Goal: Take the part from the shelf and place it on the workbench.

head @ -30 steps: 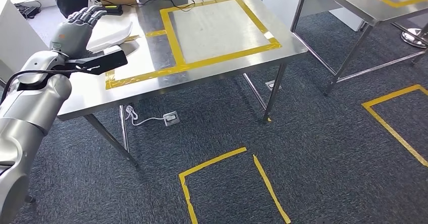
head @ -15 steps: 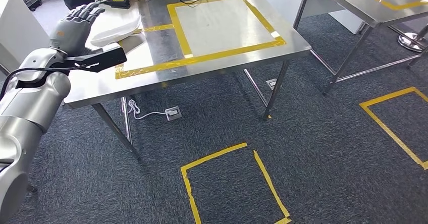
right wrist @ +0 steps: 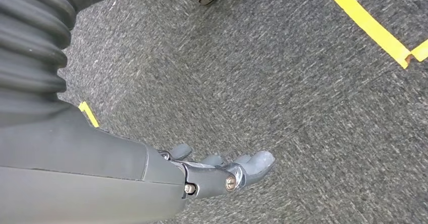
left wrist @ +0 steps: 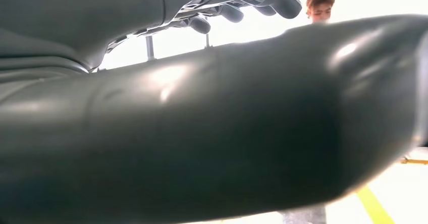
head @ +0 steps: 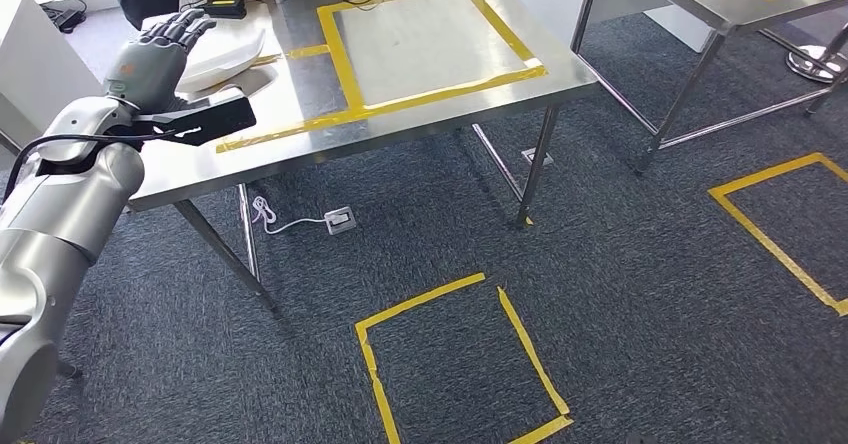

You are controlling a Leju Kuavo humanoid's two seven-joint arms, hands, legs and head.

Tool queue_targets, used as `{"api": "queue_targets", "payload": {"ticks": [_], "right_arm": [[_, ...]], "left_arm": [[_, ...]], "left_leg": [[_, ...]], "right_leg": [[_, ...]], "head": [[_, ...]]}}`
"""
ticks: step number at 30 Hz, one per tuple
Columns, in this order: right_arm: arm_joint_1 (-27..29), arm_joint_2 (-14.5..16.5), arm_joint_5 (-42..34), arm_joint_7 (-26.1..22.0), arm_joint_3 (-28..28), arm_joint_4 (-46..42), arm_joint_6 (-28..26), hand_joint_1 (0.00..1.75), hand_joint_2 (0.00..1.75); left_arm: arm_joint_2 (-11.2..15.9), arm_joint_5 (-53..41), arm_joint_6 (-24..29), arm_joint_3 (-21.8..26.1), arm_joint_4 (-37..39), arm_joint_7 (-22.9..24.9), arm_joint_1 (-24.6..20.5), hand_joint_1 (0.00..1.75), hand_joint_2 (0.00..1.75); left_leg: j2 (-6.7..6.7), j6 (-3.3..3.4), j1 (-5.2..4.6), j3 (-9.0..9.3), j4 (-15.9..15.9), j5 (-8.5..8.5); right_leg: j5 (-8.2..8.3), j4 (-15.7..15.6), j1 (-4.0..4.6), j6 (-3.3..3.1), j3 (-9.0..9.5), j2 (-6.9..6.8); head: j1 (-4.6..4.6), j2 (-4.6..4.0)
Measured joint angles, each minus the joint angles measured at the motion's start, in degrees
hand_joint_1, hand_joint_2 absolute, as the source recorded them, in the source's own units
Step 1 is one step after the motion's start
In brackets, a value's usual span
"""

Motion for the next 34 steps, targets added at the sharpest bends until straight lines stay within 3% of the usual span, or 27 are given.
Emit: {"api": "queue_targets", "payload": {"ticks": [2, 5, 6, 7, 9, 10, 11, 13, 14, 34], "right_arm": [[-0.02, 0.00, 0.00, -0.01, 0.00, 0.00, 0.01, 0.00, 1.75], [0.00, -0.02, 0.00, -0.01, 0.00, 0.00, 0.02, 0.00, 1.75], [0.02, -0.03, 0.00, -0.02, 0.00, 0.00, 0.02, 0.00, 1.75], [0.03, -0.04, 0.00, -0.03, 0.00, 0.00, 0.02, 0.00, 1.75], [0.09, -0.12, 0.00, -0.03, 0.00, 0.00, 0.00, 0.00, 1.75], [0.10, -0.17, 0.00, -0.02, 0.00, 0.00, -0.03, 0.00, 1.75], [0.10, -0.22, 0.00, -0.01, 0.00, 0.00, -0.05, 0.00, 1.75], [0.08, -0.23, 0.00, 0.02, 0.00, 0.00, -0.10, 0.00, 1.75], [0.08, -0.23, -0.02, 0.03, 0.00, 0.00, -0.11, 0.00, 1.75], [0.10, -0.29, -0.24, 1.01, 0.00, 0.00, 0.64, 0.00, 1.75]], "left_arm": [[-0.10, 0.03, 0.01, 0.00, -0.05, 0.00, -0.30, 0.00, 0.00], [-0.20, 0.31, 0.06, 0.00, -0.07, -0.26, -0.38, 0.00, 0.00], [-0.21, 0.54, 0.06, 0.01, -0.07, -0.50, -0.36, 0.00, 0.44], [-0.22, 0.84, 0.03, 0.02, -0.08, -0.76, -0.35, 0.00, 0.87], [-0.21, 1.38, -0.03, 0.07, -0.08, -1.10, -0.24, 0.00, 1.75], [-0.20, 1.59, -0.06, 0.09, -0.07, -1.21, -0.15, 0.00, 1.75], [-0.19, 1.72, -0.07, 0.11, -0.07, -1.29, -0.07, 0.00, 1.75], [-0.11, 1.90, -0.09, 0.13, -0.07, -1.33, 0.03, 0.00, 1.75], [-0.05, 1.95, -0.20, 0.14, -0.05, -1.19, 0.07, 0.00, 1.75], [0.07, 2.86, -2.83, 0.63, 0.10, 0.25, 0.11, 0.00, 1.75]], "left_leg": [[-0.01, 0.72, -0.26, 2.96, -5.13, 1.06], [-0.05, 1.79, -0.44, 2.95, -5.99, 1.71], [-0.05, 2.12, -0.40, 2.80, -6.16, 2.03], [-0.10, 2.19, -0.37, 2.60, -6.26, 2.20], [-0.24, 2.24, -0.58, 2.17, -6.10, 2.31], [-0.33, 2.23, -0.71, 2.01, -5.93, 2.27], [-0.35, 2.43, -0.79, 1.88, -5.84, 2.37], [-0.41, 2.60, -0.85, 1.63, -5.70, 2.49], [-0.42, 2.65, -0.85, 1.53, -5.68, 2.57], [-0.39, 2.54, -0.79, 1.34, -5.71, 2.72]], "right_leg": [[0.43, 0.14, 0.08, 0.63, -0.38, -0.02], [1.06, -0.05, 0.01, 1.73, -0.66, -0.03], [0.67, 0.32, -0.02, 2.08, -0.88, 0.00], [-0.41, 0.29, 0.04, 2.02, -0.98, 0.04], [-1.38, 0.29, 0.13, 0.84, -1.12, 0.12], [-0.66, -0.29, 0.16, 0.33, -1.01, 0.18], [0.48, -0.46, 0.10, 0.59, -1.02, 0.23], [1.95, -0.94, -0.02, 1.70, -1.03, 0.30], [2.00, -1.00, -0.06, 2.09, -1.07, 0.30], [2.27, -1.02, 0.04, 2.07, -1.35, 0.33]], "head": [[0.03, 0.00], [0.05, 0.01], [0.08, 0.01], [0.15, 0.01], [0.33, 0.00], [0.41, 0.00], [0.44, 0.00], [0.49, 0.01], [0.49, 0.01], [0.47, 0.00]]}}
